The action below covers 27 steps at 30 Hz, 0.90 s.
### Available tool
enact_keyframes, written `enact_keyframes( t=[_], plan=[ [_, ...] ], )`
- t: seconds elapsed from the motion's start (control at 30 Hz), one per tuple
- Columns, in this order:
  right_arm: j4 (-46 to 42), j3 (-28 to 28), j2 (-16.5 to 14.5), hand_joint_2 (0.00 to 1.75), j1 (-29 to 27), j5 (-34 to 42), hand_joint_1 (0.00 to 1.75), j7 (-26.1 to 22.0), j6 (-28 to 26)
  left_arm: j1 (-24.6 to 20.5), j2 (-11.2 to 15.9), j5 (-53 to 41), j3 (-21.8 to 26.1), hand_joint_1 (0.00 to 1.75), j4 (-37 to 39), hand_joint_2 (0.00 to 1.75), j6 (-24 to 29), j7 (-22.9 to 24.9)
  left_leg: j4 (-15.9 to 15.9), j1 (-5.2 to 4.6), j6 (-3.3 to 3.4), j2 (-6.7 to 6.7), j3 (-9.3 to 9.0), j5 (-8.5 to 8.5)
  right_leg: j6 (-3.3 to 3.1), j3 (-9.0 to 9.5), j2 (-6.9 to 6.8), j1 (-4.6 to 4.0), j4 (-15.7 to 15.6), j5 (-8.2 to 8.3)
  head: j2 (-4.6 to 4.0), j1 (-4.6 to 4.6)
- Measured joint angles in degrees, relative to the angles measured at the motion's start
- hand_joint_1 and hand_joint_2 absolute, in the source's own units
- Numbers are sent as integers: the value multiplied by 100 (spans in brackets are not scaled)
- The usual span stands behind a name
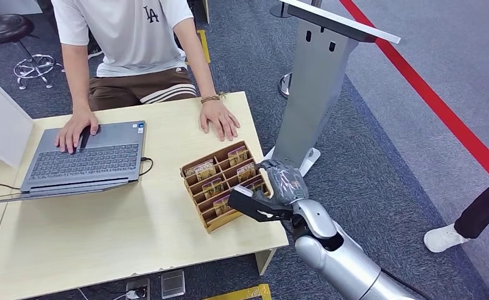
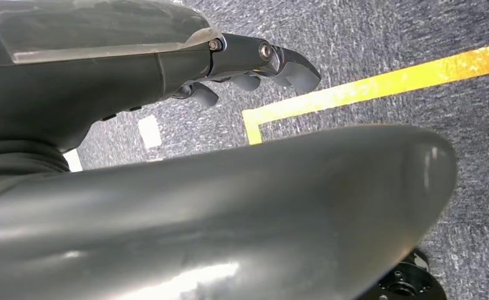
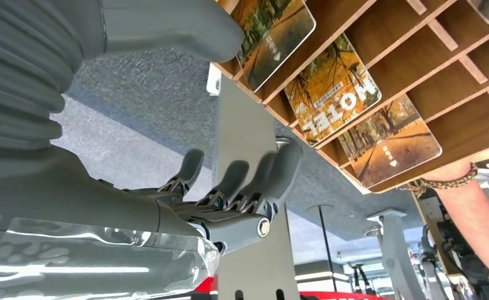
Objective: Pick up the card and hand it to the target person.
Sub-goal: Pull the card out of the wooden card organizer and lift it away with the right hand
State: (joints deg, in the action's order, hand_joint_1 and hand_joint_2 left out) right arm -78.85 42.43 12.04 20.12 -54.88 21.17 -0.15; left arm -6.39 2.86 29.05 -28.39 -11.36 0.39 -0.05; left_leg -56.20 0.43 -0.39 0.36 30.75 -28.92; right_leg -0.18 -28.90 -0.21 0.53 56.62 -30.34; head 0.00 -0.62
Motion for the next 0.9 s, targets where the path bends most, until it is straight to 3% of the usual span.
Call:
enact_keyframes(
  t=[0.47, 0.9],
  plan=[
    [259, 131, -34, 175, -16, 73, 79, -126, 23, -25, 0, 209, -43, 0, 0, 0, -21, 1, 0, 0, 0, 0, 1, 0, 0, 0, 0, 0, 0, 0, 0, 3],
    [530, 216, -144, 175, -7, 174, 60, -273, -14, -22, 0, 320, -45, 0, 1, 0, -28, -14, 0, 0, 0, 0, 1, 0, 0, 1, 0, 0, 0, 0, 0, 5]
  ],
)
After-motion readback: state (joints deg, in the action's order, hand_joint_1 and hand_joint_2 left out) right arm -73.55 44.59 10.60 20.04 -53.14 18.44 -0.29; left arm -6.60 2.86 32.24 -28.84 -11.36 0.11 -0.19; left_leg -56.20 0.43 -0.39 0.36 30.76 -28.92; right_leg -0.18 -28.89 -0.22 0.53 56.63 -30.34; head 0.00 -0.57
